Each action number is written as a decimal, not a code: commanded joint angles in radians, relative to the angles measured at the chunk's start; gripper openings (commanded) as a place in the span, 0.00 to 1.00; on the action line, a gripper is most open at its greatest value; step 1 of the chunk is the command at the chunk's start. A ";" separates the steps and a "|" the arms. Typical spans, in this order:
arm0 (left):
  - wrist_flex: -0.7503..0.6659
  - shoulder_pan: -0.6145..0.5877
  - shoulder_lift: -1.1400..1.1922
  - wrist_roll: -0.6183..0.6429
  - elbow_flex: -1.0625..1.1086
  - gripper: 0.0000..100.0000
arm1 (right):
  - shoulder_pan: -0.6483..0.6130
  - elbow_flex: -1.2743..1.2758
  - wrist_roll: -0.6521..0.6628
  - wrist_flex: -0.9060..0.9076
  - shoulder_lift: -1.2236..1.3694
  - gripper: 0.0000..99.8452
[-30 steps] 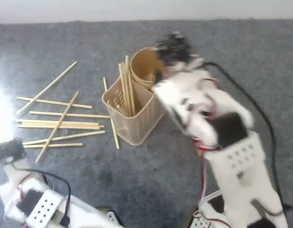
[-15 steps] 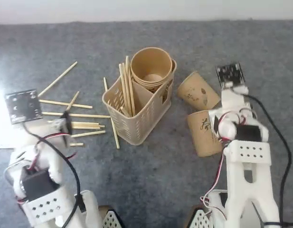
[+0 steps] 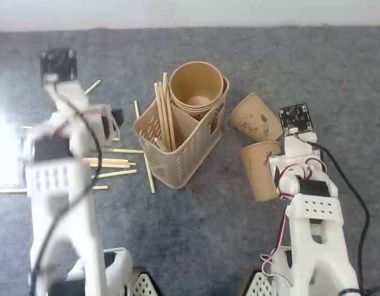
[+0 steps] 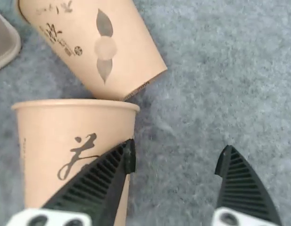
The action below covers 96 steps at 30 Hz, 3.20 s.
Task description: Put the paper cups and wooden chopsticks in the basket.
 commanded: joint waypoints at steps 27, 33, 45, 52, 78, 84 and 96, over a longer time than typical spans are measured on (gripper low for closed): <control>0.356 0.104 1.277 0.178 -1.063 0.23 | -0.045 0.068 0.012 -0.124 -0.021 0.29; 0.361 0.110 1.402 0.178 -1.129 0.23 | -0.045 0.068 0.012 -0.124 -0.021 0.29; 0.489 0.123 1.539 0.173 -1.349 0.04 | -0.045 0.069 0.012 -0.124 -0.021 0.29; 0.554 0.120 1.603 0.173 -1.438 0.03 | -0.045 0.069 0.012 -0.124 -0.021 0.29; 0.555 0.069 0.979 0.130 -1.440 0.01 | -0.044 0.069 0.012 -0.124 -0.015 0.29; 0.557 0.115 0.733 0.132 -1.422 0.01 | -0.044 0.069 0.012 -0.124 -0.013 0.29; 0.506 0.371 0.249 0.180 -1.291 0.01 | -0.045 0.071 0.012 -0.124 -0.012 0.29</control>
